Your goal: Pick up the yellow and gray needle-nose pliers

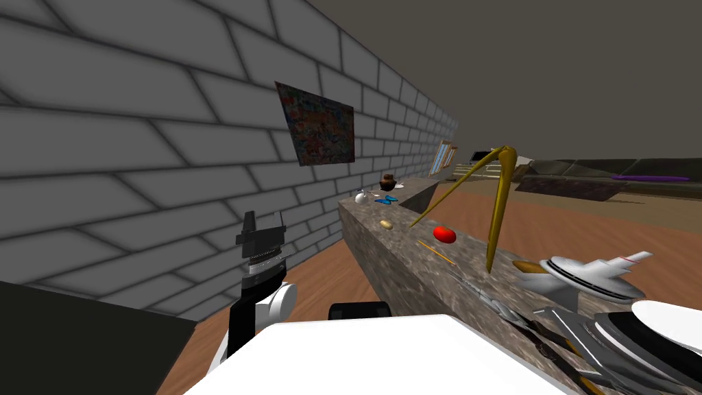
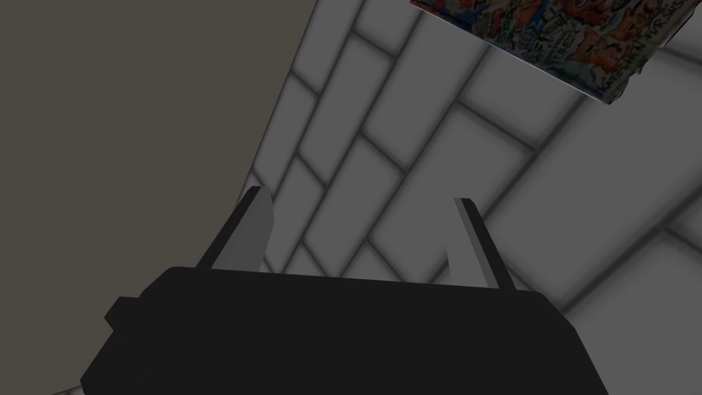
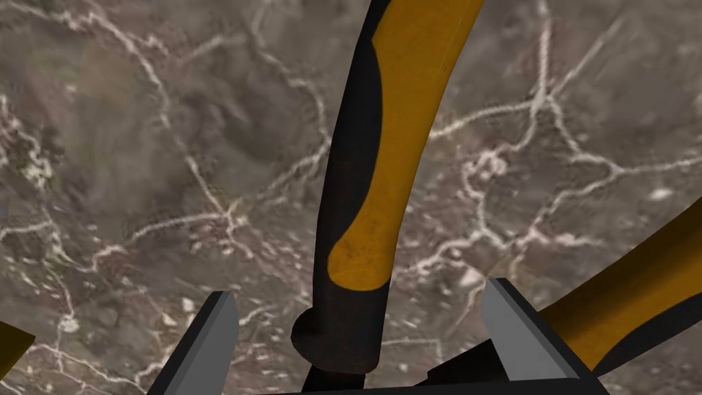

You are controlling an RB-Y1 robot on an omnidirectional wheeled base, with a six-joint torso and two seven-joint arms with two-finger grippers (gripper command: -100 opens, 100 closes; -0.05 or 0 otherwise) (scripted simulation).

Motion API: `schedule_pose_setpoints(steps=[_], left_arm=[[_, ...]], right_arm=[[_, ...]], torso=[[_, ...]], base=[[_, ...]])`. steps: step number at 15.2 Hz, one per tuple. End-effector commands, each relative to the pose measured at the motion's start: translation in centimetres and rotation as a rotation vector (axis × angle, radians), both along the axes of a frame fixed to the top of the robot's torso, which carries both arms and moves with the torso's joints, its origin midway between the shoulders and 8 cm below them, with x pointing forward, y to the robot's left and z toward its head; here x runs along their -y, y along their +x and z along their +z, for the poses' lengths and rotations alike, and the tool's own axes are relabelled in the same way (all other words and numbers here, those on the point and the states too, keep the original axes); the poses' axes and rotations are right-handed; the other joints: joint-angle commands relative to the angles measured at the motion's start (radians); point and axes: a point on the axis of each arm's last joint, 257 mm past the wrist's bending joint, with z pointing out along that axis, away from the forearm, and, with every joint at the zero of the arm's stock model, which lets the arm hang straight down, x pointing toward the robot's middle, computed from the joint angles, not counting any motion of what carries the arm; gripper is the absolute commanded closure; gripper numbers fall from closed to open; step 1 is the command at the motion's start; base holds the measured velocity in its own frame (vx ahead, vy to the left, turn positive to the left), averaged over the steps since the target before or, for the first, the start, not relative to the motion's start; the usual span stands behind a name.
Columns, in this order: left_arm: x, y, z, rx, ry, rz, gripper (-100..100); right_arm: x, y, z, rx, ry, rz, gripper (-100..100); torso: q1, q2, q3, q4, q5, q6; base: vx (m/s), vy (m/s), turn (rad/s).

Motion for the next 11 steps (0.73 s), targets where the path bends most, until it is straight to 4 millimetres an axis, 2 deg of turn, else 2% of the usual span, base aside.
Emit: schedule_pose_setpoints(steps=[1, 5, 10, 11], left_arm=[[0.0, 0.0, 0.0, 0.0, 0.0, 0.0, 0], [0.0, 0.0, 0.0, 0.0, 0.0, 0.0, 0], [0.0, 0.0, 0.0, 0.0, 0.0, 0.0, 0], [0.0, 0.0, 0.0, 0.0, 0.0, 0.0, 0]], right_arm=[[0.0, 0.0, 0.0, 0.0, 0.0, 0.0, 100], [0.1, 0.1, 0.0, 0.003, -0.001, -0.003, 100], [-0.2, 2.8, 2.4, -0.011, 0.003, 0.032, 100], [0.0, 2.2, 2.0, -0.008, 0.003, 0.026, 100]], torso=[[0.0, 0.0, 0.0, 0.0, 0.0, 0.0], [-0.001, 0.001, 0.0, 0.0, -0.001, 0.0], [0.002, -0.001, -0.001, -0.001, 0.001, 0.0], [0.002, -0.001, -0.001, -0.001, 0.001, -0.001]], base=[[0.0, 0.0, 0.0], [0.0, 0.0, 0.0], [0.016, 0.02, -0.078], [0.0, 0.007, -0.028]])
